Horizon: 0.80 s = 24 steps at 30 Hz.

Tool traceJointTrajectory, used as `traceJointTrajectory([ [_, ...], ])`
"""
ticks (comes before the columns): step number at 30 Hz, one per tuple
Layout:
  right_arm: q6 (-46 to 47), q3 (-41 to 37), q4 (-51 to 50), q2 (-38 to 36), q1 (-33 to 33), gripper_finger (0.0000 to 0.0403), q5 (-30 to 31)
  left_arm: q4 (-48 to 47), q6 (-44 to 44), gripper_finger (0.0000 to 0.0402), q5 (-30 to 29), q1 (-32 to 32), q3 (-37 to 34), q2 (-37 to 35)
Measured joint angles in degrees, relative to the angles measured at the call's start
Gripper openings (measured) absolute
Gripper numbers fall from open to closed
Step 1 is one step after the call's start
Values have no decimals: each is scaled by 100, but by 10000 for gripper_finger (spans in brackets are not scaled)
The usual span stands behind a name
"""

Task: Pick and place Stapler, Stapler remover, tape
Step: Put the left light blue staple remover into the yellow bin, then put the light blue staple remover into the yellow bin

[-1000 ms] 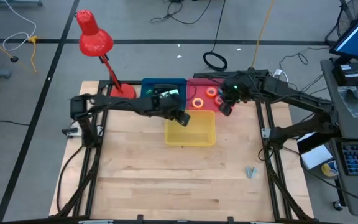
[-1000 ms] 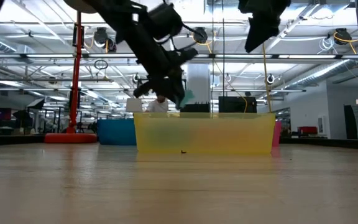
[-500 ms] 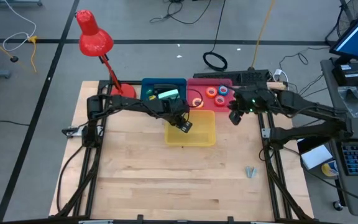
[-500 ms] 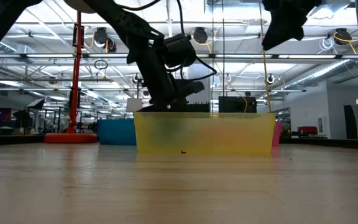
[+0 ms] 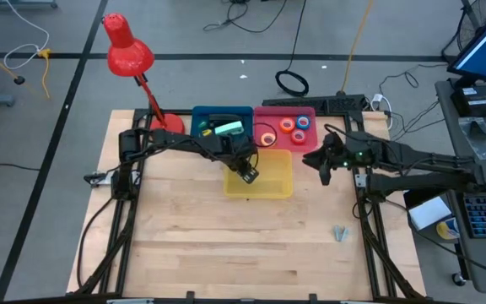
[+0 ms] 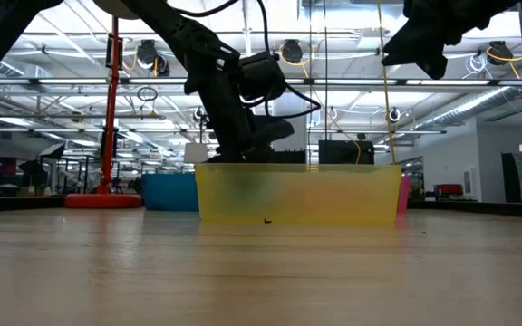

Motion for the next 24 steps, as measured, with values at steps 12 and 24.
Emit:
traceJointTrajectory([
  [12,299,-126,58,-268,0,89,-44,1,-25,197,228,33,0,-16],
  [24,1986,-126,-772,-282,728,87,-1655,-74,267,239,693,275,0,-1132],
])
